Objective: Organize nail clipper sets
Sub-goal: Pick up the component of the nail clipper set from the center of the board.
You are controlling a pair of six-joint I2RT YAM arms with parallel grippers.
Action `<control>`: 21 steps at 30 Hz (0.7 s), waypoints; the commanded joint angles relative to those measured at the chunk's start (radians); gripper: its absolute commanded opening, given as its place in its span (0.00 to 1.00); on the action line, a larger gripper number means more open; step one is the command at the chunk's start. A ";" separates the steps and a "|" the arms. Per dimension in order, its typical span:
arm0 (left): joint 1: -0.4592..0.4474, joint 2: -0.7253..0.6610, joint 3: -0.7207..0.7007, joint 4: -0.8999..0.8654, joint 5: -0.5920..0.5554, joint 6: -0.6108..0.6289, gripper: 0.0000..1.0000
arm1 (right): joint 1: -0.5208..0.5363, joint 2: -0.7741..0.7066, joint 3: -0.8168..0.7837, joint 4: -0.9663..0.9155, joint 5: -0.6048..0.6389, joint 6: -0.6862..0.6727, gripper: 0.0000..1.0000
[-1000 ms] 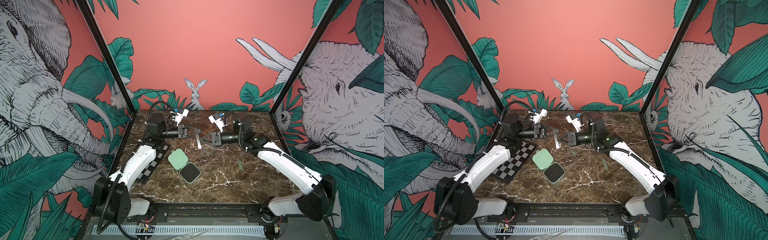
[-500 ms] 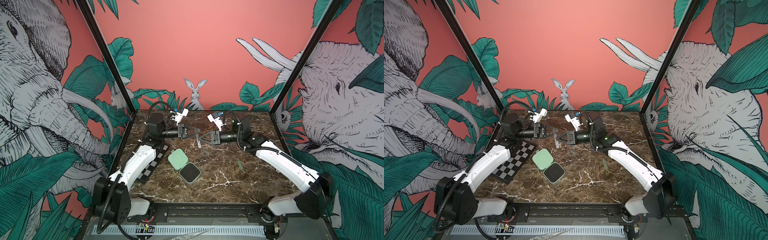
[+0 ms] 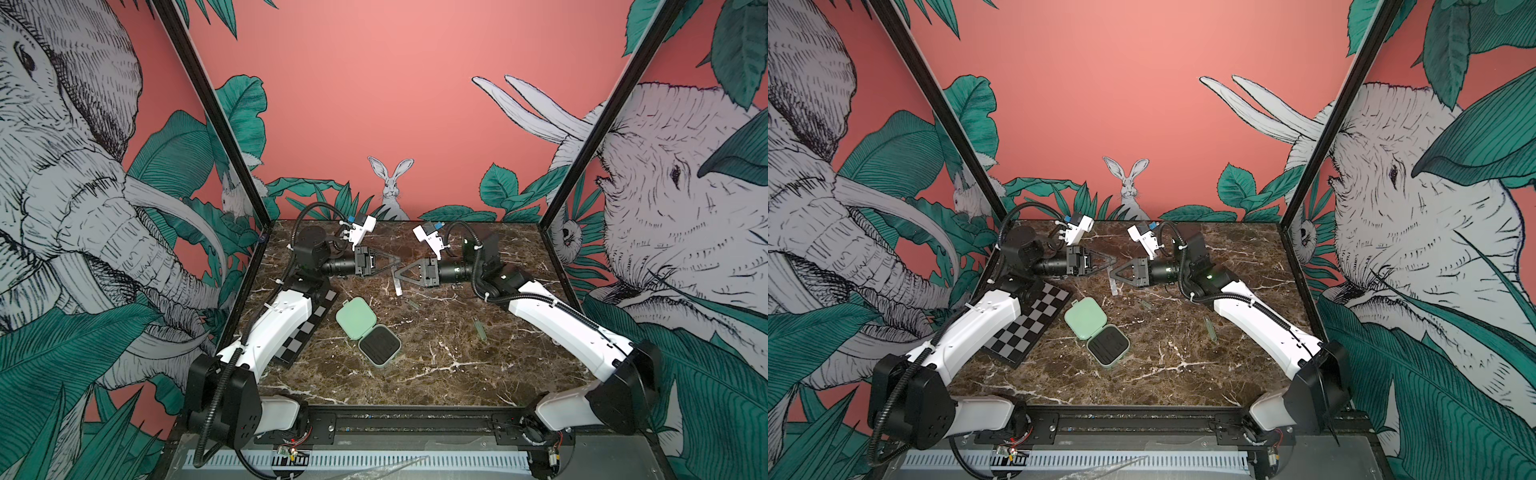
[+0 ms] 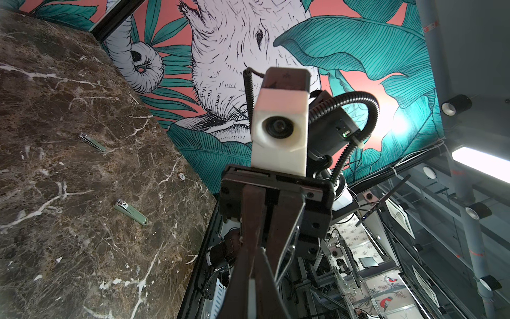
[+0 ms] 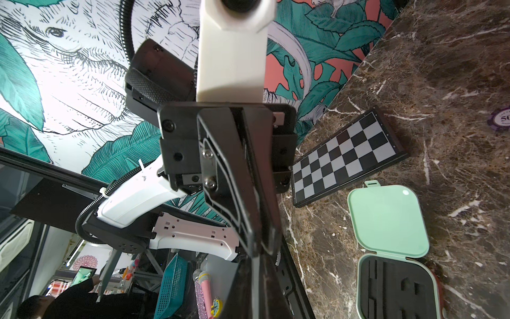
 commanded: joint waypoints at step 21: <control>-0.004 -0.023 0.012 0.003 0.021 -0.004 0.00 | -0.019 -0.043 -0.048 0.071 -0.003 0.021 0.16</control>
